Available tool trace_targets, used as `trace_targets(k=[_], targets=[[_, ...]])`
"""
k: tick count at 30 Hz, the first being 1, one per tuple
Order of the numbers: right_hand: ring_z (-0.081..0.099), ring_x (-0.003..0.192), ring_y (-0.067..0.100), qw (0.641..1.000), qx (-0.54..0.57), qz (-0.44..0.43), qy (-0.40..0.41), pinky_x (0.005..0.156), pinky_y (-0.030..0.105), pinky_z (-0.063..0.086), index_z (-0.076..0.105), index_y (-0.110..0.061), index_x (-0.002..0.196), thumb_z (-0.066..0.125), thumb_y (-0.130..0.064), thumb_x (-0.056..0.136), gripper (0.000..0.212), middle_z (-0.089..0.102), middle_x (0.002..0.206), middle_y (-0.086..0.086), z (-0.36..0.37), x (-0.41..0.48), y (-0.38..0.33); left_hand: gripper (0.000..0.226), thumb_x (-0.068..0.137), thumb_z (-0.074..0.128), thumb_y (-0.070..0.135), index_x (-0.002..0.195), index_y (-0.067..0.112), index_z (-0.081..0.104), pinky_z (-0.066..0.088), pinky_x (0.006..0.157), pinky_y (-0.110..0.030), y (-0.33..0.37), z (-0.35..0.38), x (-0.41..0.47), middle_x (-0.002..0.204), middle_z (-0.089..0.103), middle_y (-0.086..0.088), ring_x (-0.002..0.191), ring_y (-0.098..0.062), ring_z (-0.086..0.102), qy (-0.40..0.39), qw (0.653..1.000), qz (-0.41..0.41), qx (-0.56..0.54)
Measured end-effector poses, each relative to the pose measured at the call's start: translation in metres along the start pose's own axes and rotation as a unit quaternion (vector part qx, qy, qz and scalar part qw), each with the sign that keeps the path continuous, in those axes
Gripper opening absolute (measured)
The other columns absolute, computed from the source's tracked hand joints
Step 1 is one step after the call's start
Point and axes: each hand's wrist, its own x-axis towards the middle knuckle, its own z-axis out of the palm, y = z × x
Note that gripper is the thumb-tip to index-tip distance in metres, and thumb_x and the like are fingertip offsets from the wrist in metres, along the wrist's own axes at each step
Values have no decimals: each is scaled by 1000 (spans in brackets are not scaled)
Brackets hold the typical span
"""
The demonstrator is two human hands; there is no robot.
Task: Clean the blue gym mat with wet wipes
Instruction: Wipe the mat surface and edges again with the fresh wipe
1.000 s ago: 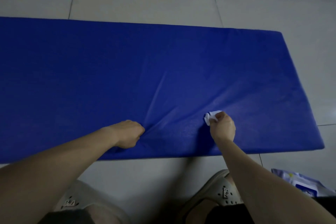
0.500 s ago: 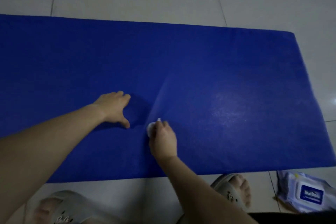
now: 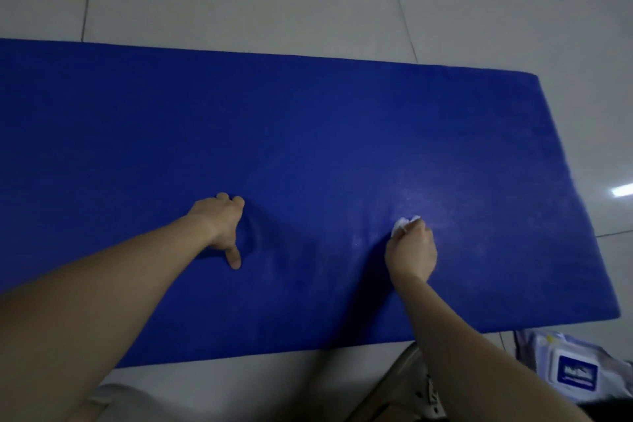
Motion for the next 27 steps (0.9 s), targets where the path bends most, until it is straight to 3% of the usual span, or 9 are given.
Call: trace_targets(k=[2, 6, 10, 12, 14, 17, 19, 22, 27], targets=[[64, 101, 35, 1000, -2, -24, -5, 81, 37, 47, 56, -5, 108, 39, -27, 104, 28, 65, 110, 17, 16, -18, -21, 125, 41, 95, 64, 141, 18, 36, 56, 92, -38, 2, -2, 1, 125, 45, -2, 107, -21, 54, -4, 1000, -4, 0], [64, 97, 30, 986, -14, -154, -62, 79, 36, 47, 58, -8, 112, 39, -24, 104, 26, 64, 107, 11, 46, -64, -65, 127, 41, 95, 64, 142, 18, 35, 56, 90, -38, 4, -2, 1, 127, 45, -2, 107, -21, 54, -6, 1000, -11, 6], [57, 69, 23, 935, -42, -340, -94, 59, 33, 44, 62, -13, 92, 53, -12, 98, 10, 61, 84, 5, 59, -89, -91, 125, 41, 95, 64, 140, 18, 35, 55, 89, -37, 6, -5, 0, 125, 45, -3, 107, -22, 55, -6, 1000, -14, 13], [56, 62, 22, 907, -79, -410, -61, 51, 32, 39, 63, -16, 83, 56, -16, 99, 17, 59, 76, 2, 53, -73, -84, 123, 41, 95, 64, 139, 18, 36, 55, 90, -37, 5, -6, 0, 125, 45, -3, 106, -21, 55, -7, 1000, -13, 13], [60, 67, 30, 921, -89, -378, -26, 53, 36, 41, 66, -16, 83, 56, -19, 100, 20, 61, 79, 7, 37, -44, -66, 122, 42, 95, 63, 139, 19, 37, 56, 90, -37, 6, -6, -1, 125, 45, -2, 107, -21, 55, -8, 1000, -14, 11], [59, 82, 39, 971, -83, -226, 16, 67, 42, 48, 70, -10, 96, 64, -17, 91, 11, 59, 95, 16, 5, 9, -19, 120, 43, 95, 63, 138, 18, 37, 56, 90, -36, 6, -6, -2, 126, 45, -2, 106, -20, 55, -7, 1000, -13, 7], [58, 97, 39, 981, -119, -154, 7, 79, 43, 47, 67, -11, 110, 61, -16, 90, 22, 58, 108, 16, -15, 37, 10, 120, 43, 95, 62, 138, 18, 37, 56, 89, -36, 6, -5, -2, 126, 45, -2, 106, -20, 55, -6, 1000, -12, 5], [60, 101, 34, 994, -84, -74, 9, 78, 38, 46, 63, -11, 112, 57, -13, 92, 21, 60, 115, 11, -16, 47, 12, 118, 42, 96, 62, 136, 19, 39, 56, 86, -34, 6, -6, -2, 123, 45, -1, 103, -19, 55, -5, 1000, -13, 4], [59, 103, 27, 992, -25, -117, -31, 81, 33, 45, 61, -8, 111, 48, -8, 93, 22, 61, 111, 8, 25, 0, -44, 116, 40, 96, 61, 132, 19, 41, 57, 86, -36, 7, -7, -2, 118, 45, 0, 99, -19, 56, -6, 1000, -15, 3]])
